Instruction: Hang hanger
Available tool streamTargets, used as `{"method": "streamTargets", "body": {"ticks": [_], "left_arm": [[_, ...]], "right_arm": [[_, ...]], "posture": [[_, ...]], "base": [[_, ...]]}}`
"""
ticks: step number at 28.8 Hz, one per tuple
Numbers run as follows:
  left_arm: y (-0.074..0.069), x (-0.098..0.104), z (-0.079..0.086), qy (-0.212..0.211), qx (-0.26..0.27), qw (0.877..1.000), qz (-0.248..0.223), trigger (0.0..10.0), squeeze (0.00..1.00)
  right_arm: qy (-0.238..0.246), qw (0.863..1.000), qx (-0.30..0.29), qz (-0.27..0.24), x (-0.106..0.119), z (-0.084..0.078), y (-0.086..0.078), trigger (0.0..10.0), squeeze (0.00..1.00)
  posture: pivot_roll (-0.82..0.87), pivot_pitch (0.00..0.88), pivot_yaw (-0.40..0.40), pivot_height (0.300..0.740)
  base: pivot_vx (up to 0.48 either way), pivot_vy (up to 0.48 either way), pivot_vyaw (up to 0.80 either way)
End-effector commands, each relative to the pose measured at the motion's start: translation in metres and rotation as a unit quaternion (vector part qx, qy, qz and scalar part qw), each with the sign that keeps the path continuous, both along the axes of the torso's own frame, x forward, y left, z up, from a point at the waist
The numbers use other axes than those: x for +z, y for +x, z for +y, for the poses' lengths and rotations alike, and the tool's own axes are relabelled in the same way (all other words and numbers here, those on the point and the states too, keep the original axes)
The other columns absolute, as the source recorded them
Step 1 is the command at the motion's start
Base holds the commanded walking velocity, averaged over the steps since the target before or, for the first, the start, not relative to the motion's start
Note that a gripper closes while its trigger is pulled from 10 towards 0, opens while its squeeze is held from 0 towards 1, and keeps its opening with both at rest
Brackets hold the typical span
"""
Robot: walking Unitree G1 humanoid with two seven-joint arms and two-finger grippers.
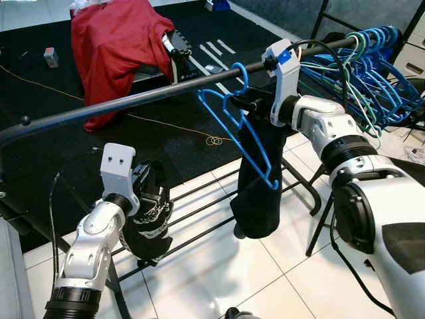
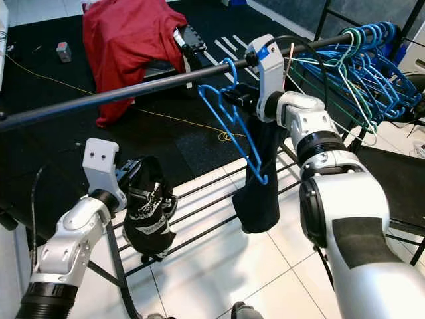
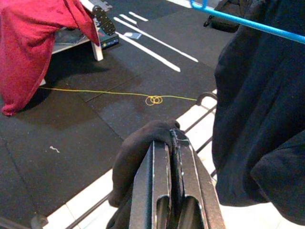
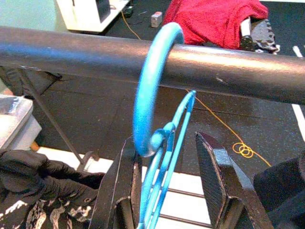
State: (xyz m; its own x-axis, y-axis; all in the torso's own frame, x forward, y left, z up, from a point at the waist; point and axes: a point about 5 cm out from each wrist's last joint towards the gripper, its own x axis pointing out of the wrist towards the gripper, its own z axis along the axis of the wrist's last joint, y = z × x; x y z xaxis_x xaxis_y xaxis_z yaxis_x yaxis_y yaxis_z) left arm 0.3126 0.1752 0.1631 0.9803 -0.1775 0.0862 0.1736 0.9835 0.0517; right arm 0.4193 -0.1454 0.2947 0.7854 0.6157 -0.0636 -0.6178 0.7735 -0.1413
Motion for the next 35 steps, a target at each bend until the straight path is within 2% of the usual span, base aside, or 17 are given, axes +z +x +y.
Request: {"method": "streamTargets", "body": {"ticks": [1,2,12,13,14,16,20,24,25,28,29,31,32,33,35], "left_arm": [[0.001,0.006,0.005,0.005,0.005,1.000,-0.015,10.0,0.00],[0.001,0.006,0.005,0.005,0.006,1.000,-0.016,10.0,0.00],[0.002,0.007,0.006,0.005,0.006,1.000,-0.016,10.0,0.00],[0.002,0.008,0.007,0.006,0.009,1.000,-0.018,10.0,0.00],[0.002,0.008,0.007,0.006,0.009,1.000,-0.018,10.0,0.00],[0.003,0.010,0.011,0.008,0.016,1.000,-0.021,10.0,0.00],[0.002,0.010,0.013,0.009,0.019,1.000,-0.021,10.0,0.00],[0.003,0.009,0.015,0.010,0.019,1.000,-0.020,10.0,0.00],[0.005,0.009,0.016,0.012,0.019,1.000,-0.019,10.0,0.00],[0.005,0.009,0.016,0.012,0.019,1.000,-0.019,10.0,0.00],[0.006,0.009,0.017,0.014,0.018,1.000,-0.020,10.0,0.00],[0.006,0.009,0.017,0.014,0.018,1.000,-0.020,10.0,0.00],[0.008,0.010,0.017,0.015,0.017,1.000,-0.020,10.0,0.00],[0.008,0.010,0.017,0.015,0.017,1.000,-0.020,10.0,0.00],[0.010,0.012,0.016,0.015,0.012,1.000,-0.022,10.0,0.00]], "right_arm": [[-0.006,1.000,-0.001,-0.007,0.006,0.000,0.000,10.0,0.20],[-0.004,1.000,-0.002,-0.010,0.007,0.000,0.000,10.0,0.00],[-0.002,1.000,0.001,-0.017,0.010,0.000,0.000,10.0,0.00],[0.014,0.999,0.019,-0.042,0.021,0.003,-0.001,10.0,0.00],[0.014,0.999,0.019,-0.042,0.021,0.003,-0.001,10.0,0.00],[0.060,0.993,0.060,-0.085,0.040,0.010,-0.006,10.0,0.00],[0.081,0.988,0.082,-0.105,0.046,0.014,-0.009,10.0,0.00],[0.085,0.985,0.099,-0.116,0.042,0.017,-0.013,10.0,0.00],[0.087,0.984,0.099,-0.118,0.028,0.018,-0.022,10.0,0.00],[0.087,0.984,0.099,-0.118,0.028,0.018,-0.022,10.0,0.00],[0.084,0.985,0.095,-0.115,0.018,0.018,-0.030,10.0,0.00],[0.084,0.985,0.095,-0.115,0.018,0.018,-0.030,10.0,0.00],[0.079,0.987,0.082,-0.111,0.005,0.018,-0.039,10.0,0.00],[0.079,0.987,0.082,-0.111,0.005,0.018,-0.039,10.0,0.00],[0.083,0.988,0.058,-0.114,-0.011,0.018,-0.053,10.0,0.00]], "posture": [[-0.04,0.146,-0.042,0.740],[-0.04,0.146,-0.042,0.740],[-0.04,0.149,-0.040,0.740],[-0.01,0.142,-0.037,0.740],[-0.01,0.142,-0.037,0.740],[-0.01,0.136,-0.030,0.740],[-0.02,0.126,-0.020,0.740],[-0.03,0.118,-0.009,0.740],[-0.04,0.109,0.009,0.740],[-0.04,0.109,0.009,0.740],[-0.04,0.108,0.013,0.740],[-0.04,0.108,0.013,0.740],[-0.04,0.109,0.018,0.740],[-0.04,0.109,0.018,0.740],[-0.04,0.112,0.020,0.740]], "base": [[0.000,0.000,0.00],[0.000,0.000,0.00],[0.000,0.000,0.00],[0.000,0.000,0.00],[0.000,0.000,0.00],[0.000,0.000,0.00],[0.000,0.000,0.00],[0.000,0.000,0.00],[0.000,0.000,0.00],[0.000,0.000,0.00],[0.000,0.000,0.00],[0.000,0.000,0.00],[0.000,0.000,0.00],[0.000,0.000,0.00],[0.000,0.000,0.00]]}}
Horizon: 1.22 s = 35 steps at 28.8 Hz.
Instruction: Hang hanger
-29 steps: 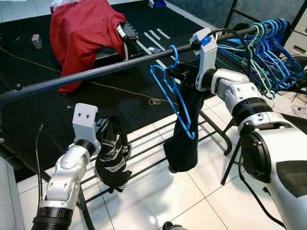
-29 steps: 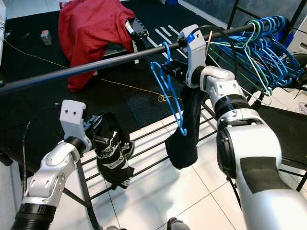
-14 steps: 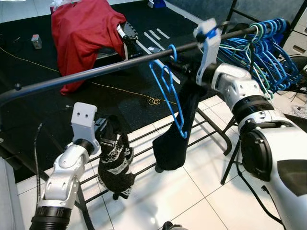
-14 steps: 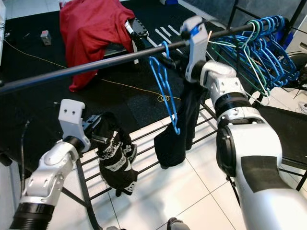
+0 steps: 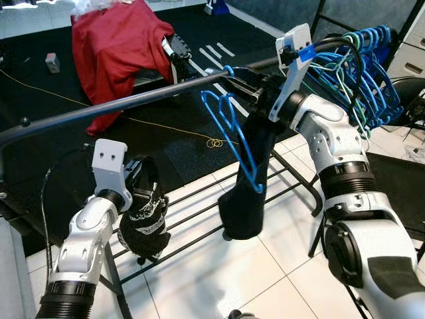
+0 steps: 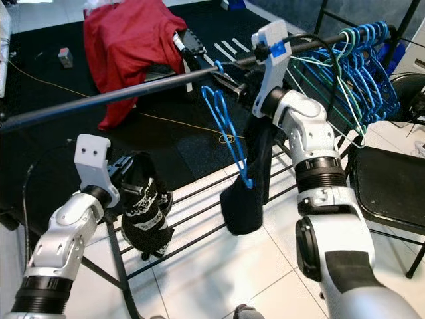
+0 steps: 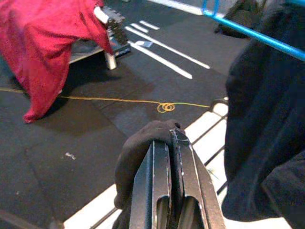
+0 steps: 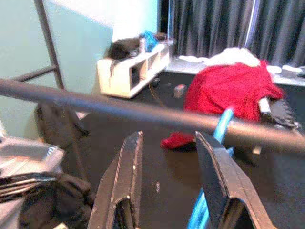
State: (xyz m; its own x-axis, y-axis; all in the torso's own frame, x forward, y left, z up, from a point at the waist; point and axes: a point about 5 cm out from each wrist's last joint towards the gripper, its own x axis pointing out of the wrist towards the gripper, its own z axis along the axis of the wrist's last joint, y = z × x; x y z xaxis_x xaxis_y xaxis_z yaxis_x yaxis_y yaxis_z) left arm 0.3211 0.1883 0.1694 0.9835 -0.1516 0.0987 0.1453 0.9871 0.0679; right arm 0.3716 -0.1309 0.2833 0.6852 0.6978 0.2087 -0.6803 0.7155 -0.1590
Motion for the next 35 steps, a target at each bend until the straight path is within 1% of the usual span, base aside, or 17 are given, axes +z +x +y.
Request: {"method": "streamTargets", "body": {"ticks": [1,3,8,10,15,17,18,19,21,22,27,28,29,30,33,34,35], "left_arm": [[0.002,0.006,0.003,0.008,-0.002,1.000,-0.014,10.0,0.00],[0.002,0.006,0.003,0.008,-0.003,1.000,-0.015,10.0,0.00],[0.003,0.008,0.003,0.006,-0.002,1.000,-0.017,10.0,0.00],[0.004,0.008,0.003,0.008,-0.005,1.000,-0.017,10.0,0.00],[0.005,0.008,0.002,0.009,-0.007,1.000,-0.017,10.0,0.00],[0.005,0.008,0.001,0.007,-0.012,1.000,-0.017,10.0,0.00],[0.005,0.008,0.001,0.007,-0.012,1.000,-0.017,10.0,0.00],[0.004,0.007,0.000,0.006,-0.015,1.000,-0.016,10.0,0.00],[0.004,0.007,0.000,0.006,-0.015,1.000,-0.016,10.0,0.00],[0.003,0.005,0.000,0.002,-0.018,1.000,-0.014,10.0,0.00],[0.001,0.003,-0.001,0.000,-0.021,1.000,-0.010,10.0,0.00],[-0.001,0.000,-0.003,0.001,-0.024,1.000,-0.006,10.0,0.00],[-0.001,0.000,-0.003,0.001,-0.024,1.000,-0.006,10.0,0.00],[-0.002,-0.002,-0.004,0.002,-0.026,1.000,-0.004,10.0,0.00],[-0.002,-0.002,-0.004,0.002,-0.026,1.000,-0.004,10.0,0.00],[-0.002,-0.003,-0.005,0.003,-0.027,1.000,-0.004,10.0,0.00],[-0.002,-0.003,-0.005,0.003,-0.027,1.000,-0.004,10.0,0.00]], "right_arm": [[0.001,1.000,-0.006,-0.004,0.000,0.003,-0.005,10.0,0.00],[0.010,1.000,-0.012,-0.009,-0.003,0.003,-0.008,10.0,0.00],[0.026,0.999,-0.019,-0.018,-0.005,0.004,-0.009,10.0,0.00],[0.036,0.999,-0.038,-0.015,-0.004,0.000,-0.012,10.0,0.00],[0.039,0.998,-0.050,-0.010,-0.003,-0.002,-0.017,10.0,0.00],[0.020,0.998,-0.053,0.005,-0.015,0.002,-0.023,10.0,0.00],[0.020,0.998,-0.053,0.005,-0.015,0.002,-0.023,10.0,0.00],[0.015,0.998,-0.058,0.012,-0.024,0.003,-0.025,10.0,0.00],[0.015,0.998,-0.058,0.012,-0.024,0.003,-0.025,10.0,0.00],[0.019,0.997,-0.067,0.017,-0.032,0.004,-0.028,10.0,0.00],[0.032,0.997,-0.069,0.019,-0.039,0.005,-0.032,10.0,0.00],[0.040,0.997,-0.063,0.031,-0.048,0.008,-0.036,10.0,0.00],[0.040,0.997,-0.063,0.031,-0.048,0.008,-0.036,10.0,0.00],[0.048,0.996,-0.052,0.047,-0.056,0.010,-0.039,10.0,0.00],[0.048,0.996,-0.052,0.047,-0.056,0.010,-0.039,10.0,0.00],[0.053,0.996,-0.038,0.063,-0.061,0.013,-0.042,10.0,0.00],[0.053,0.996,-0.038,0.063,-0.061,0.013,-0.042,10.0,0.00]], "posture": [[-0.04,0.112,0.020,0.740],[-0.04,0.111,0.018,0.740],[-0.05,0.116,0.018,0.740],[-0.06,0.114,0.019,0.740],[-0.06,0.114,0.017,0.740],[-0.06,0.114,0.013,0.740],[-0.06,0.114,0.013,0.740],[-0.06,0.113,0.013,0.740],[-0.06,0.113,0.013,0.740],[-0.06,0.114,0.019,0.740],[-0.06,0.115,0.023,0.740],[-0.07,0.109,0.020,0.740],[-0.07,0.109,0.020,0.740],[-0.07,0.106,0.019,0.740],[-0.07,0.106,0.019,0.740],[-0.07,0.102,0.019,0.740],[-0.07,0.102,0.019,0.740]], "base": [[0.000,0.000,0.00],[0.000,0.000,0.00],[0.000,0.000,0.00],[0.000,0.000,0.00],[0.000,0.000,0.00],[0.000,0.000,0.00],[0.000,0.000,0.00],[0.000,0.000,0.00],[0.000,0.000,0.00],[0.000,0.000,0.00],[0.000,0.000,0.00],[0.000,0.000,0.00],[0.000,0.000,0.00],[0.000,0.000,0.00],[0.000,0.000,0.00],[0.000,0.000,0.00],[0.000,0.000,0.00]]}}
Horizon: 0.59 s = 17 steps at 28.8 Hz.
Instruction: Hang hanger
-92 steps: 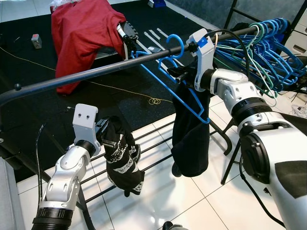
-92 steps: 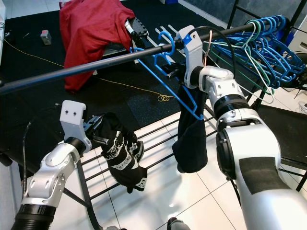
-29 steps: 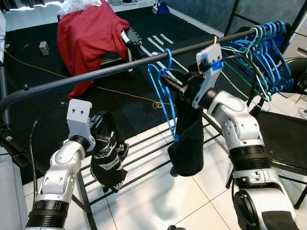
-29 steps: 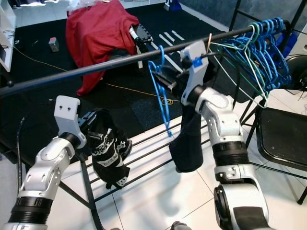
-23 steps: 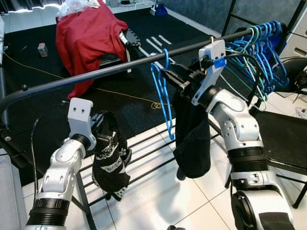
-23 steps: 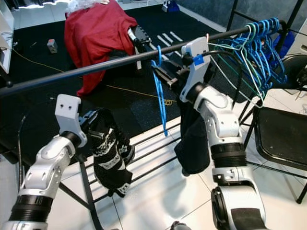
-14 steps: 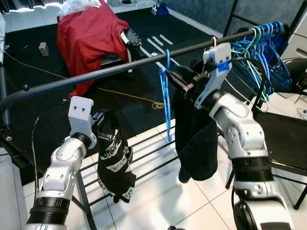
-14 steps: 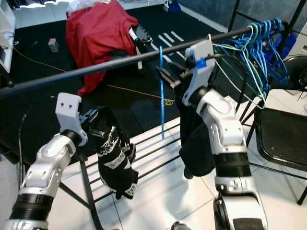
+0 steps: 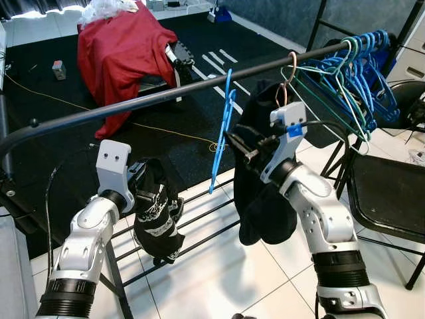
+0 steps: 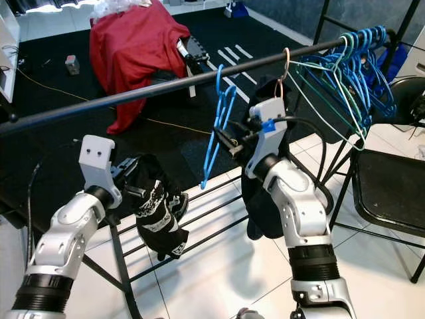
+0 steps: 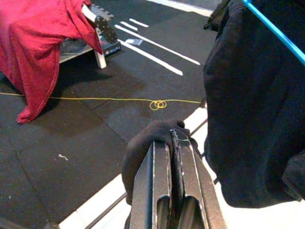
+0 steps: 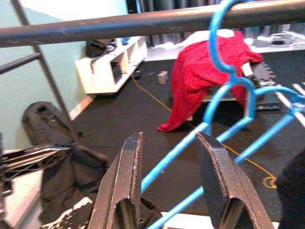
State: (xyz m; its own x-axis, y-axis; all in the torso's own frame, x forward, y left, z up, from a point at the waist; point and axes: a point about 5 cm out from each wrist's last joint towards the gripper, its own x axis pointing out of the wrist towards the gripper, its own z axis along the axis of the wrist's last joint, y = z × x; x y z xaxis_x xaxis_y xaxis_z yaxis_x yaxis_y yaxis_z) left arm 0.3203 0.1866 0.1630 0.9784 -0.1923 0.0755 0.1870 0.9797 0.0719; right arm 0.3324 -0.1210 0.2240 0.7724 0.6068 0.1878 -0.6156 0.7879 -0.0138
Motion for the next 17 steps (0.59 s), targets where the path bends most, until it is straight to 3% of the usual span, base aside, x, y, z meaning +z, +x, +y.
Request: {"method": "streamTargets", "body": {"ticks": [1,7,10,17], "left_arm": [[0.002,0.006,-0.004,-0.009,-0.002,1.000,-0.015,10.0,0.00],[0.006,0.010,-0.004,-0.017,0.011,1.000,-0.014,10.0,0.00],[0.022,0.027,-0.004,-0.003,0.035,0.999,-0.006,10.0,0.00],[0.022,0.028,-0.003,0.002,0.038,0.999,-0.007,10.0,0.00]], "right_arm": [[0.008,0.999,0.047,0.013,-0.004,0.010,-0.009,10.0,0.00],[0.011,0.998,0.065,0.018,-0.005,0.015,-0.012,10.0,0.00],[0.056,0.997,0.012,0.049,-0.008,0.018,0.002,10.0,0.00],[0.061,0.997,0.008,0.054,-0.009,0.021,0.004,10.0,0.00]], "posture": [[-0.07,0.085,0.016,0.740],[-0.07,0.076,0.019,0.740],[-0.03,0.063,0.017,0.740],[-0.03,0.063,0.008,0.740]], "base": [[0.000,0.000,0.00],[0.000,0.000,0.00],[0.000,0.000,0.00],[0.000,0.000,0.00]]}}
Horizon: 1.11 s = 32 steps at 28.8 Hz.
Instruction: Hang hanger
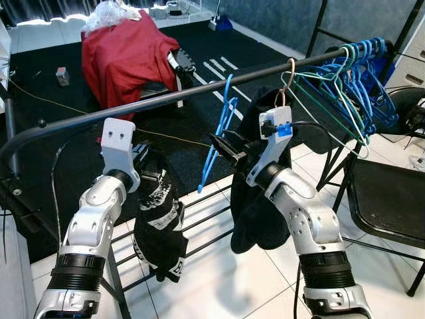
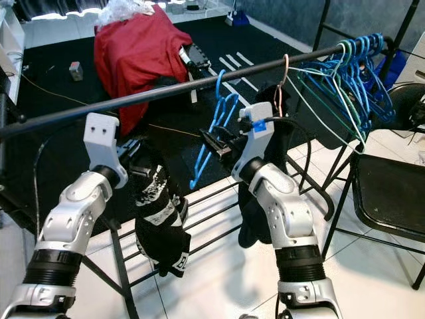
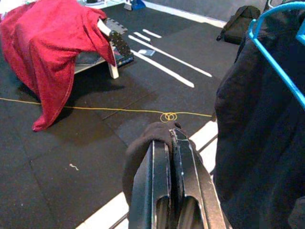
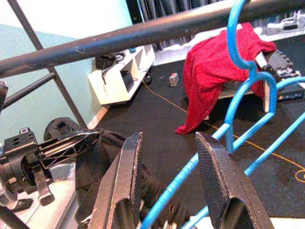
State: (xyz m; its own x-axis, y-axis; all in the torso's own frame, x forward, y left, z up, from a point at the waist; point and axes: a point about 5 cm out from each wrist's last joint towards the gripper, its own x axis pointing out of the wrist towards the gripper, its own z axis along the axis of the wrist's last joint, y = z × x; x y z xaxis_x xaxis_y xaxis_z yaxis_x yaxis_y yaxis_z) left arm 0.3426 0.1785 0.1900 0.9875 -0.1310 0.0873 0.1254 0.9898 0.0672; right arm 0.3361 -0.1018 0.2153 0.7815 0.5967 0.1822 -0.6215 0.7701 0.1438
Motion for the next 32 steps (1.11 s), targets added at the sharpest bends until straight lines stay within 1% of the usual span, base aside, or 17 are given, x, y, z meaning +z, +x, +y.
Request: {"method": "streamTargets", "body": {"ticks": [1,3,6,11,12,15,17,18,20,22,23,24,26,27,29,30,32], "left_arm": [[-0.001,0.001,0.004,0.006,0.008,1.000,-0.002,10.0,0.00],[-0.001,0.000,0.004,0.007,0.009,1.000,-0.002,10.0,0.00],[0.000,-0.002,0.004,0.003,0.015,1.000,0.001,10.0,0.00],[0.000,-0.004,0.004,0.003,0.016,1.000,0.003,10.0,0.00],[-0.002,-0.007,0.004,0.002,0.019,1.000,0.011,10.0,0.00],[-0.002,-0.007,0.004,0.001,0.019,1.000,0.012,10.0,0.00],[-0.003,-0.008,0.005,0.001,0.020,1.000,0.014,10.0,0.00],[-0.004,-0.010,0.005,0.001,0.021,1.000,0.016,10.0,0.00],[-0.004,-0.010,0.005,0.001,0.021,1.000,0.016,10.0,0.00],[-0.005,-0.012,0.005,0.001,0.020,1.000,0.022,10.0,0.00],[-0.005,-0.012,0.005,0.001,0.020,1.000,0.022,10.0,0.00],[-0.005,-0.013,0.005,0.002,0.018,1.000,0.023,10.0,0.00],[-0.005,-0.013,0.005,0.002,0.018,1.000,0.023,10.0,0.00],[-0.005,-0.014,0.005,0.002,0.017,1.000,0.024,10.0,0.00],[-0.005,-0.014,0.005,0.002,0.017,1.000,0.024,10.0,0.00],[-0.005,-0.014,0.004,0.003,0.015,1.000,0.025,10.0,0.00],[-0.005,-0.014,0.004,0.003,0.015,1.000,0.025,10.0,0.00]], "right_arm": [[0.000,1.000,0.002,0.004,-0.001,0.003,0.001,10.0,0.00],[-0.006,1.000,-0.004,0.009,-0.001,0.003,0.003,10.0,0.00],[-0.037,0.999,-0.033,0.019,0.001,0.000,0.014,10.0,0.00],[-0.039,0.998,-0.038,0.020,0.002,0.000,0.017,10.0,0.00],[-0.030,0.999,-0.029,0.017,0.007,0.002,0.019,10.0,0.00],[-0.028,0.999,-0.024,0.016,0.008,0.003,0.019,10.0,0.00],[-0.021,1.000,-0.009,0.016,0.009,0.005,0.017,10.0,0.00],[-0.015,1.000,0.012,0.017,0.009,0.009,0.015,10.0,0.00],[-0.015,1.000,0.012,0.017,0.009,0.009,0.015,10.0,0.00],[-0.017,0.997,0.070,0.026,0.004,0.019,0.007,10.0,0.00],[-0.017,0.997,0.070,0.026,0.004,0.019,0.007,10.0,0.00],[-0.021,0.994,0.099,0.033,0.000,0.025,0.003,10.0,0.00],[-0.021,0.994,0.099,0.033,0.000,0.025,0.003,10.0,0.00],[-0.022,0.991,0.125,0.045,-0.006,0.029,0.000,10.0,0.00],[-0.022,0.991,0.125,0.045,-0.006,0.029,0.000,10.0,0.00],[-0.024,0.986,0.152,0.063,-0.012,0.032,-0.001,10.0,0.00],[-0.024,0.986,0.152,0.063,-0.012,0.032,-0.001,10.0,0.00]], "posture": [[-0.03,0.063,0.005,0.740],[-0.03,0.065,0.001,0.740],[-0.05,0.073,0.002,0.740],[-0.05,0.073,0.002,0.740],[-0.06,0.088,-0.005,0.740],[-0.06,0.089,-0.005,0.740],[-0.07,0.094,-0.004,0.740],[-0.07,0.095,-0.002,0.740],[-0.07,0.095,-0.002,0.740],[-0.07,0.101,0.001,0.740],[-0.07,0.101,0.001,0.740],[-0.07,0.105,0.003,0.740],[-0.07,0.105,0.003,0.740],[-0.07,0.105,0.005,0.740],[-0.07,0.105,0.005,0.740],[-0.07,0.106,0.002,0.740],[-0.07,0.106,0.002,0.740]], "base": [[0.000,0.000,0.00],[0.000,0.000,0.00],[0.000,0.000,0.00],[0.000,0.000,0.00],[0.000,0.000,0.00],[0.000,0.000,0.00],[0.000,0.000,0.00],[0.000,0.000,0.00],[0.000,0.000,0.00],[0.000,0.000,0.00],[0.000,0.000,0.00],[0.000,0.000,0.00],[0.000,0.000,0.00],[0.000,0.000,0.00],[0.000,0.000,0.00],[0.000,0.000,0.00],[0.000,0.000,0.00]]}}
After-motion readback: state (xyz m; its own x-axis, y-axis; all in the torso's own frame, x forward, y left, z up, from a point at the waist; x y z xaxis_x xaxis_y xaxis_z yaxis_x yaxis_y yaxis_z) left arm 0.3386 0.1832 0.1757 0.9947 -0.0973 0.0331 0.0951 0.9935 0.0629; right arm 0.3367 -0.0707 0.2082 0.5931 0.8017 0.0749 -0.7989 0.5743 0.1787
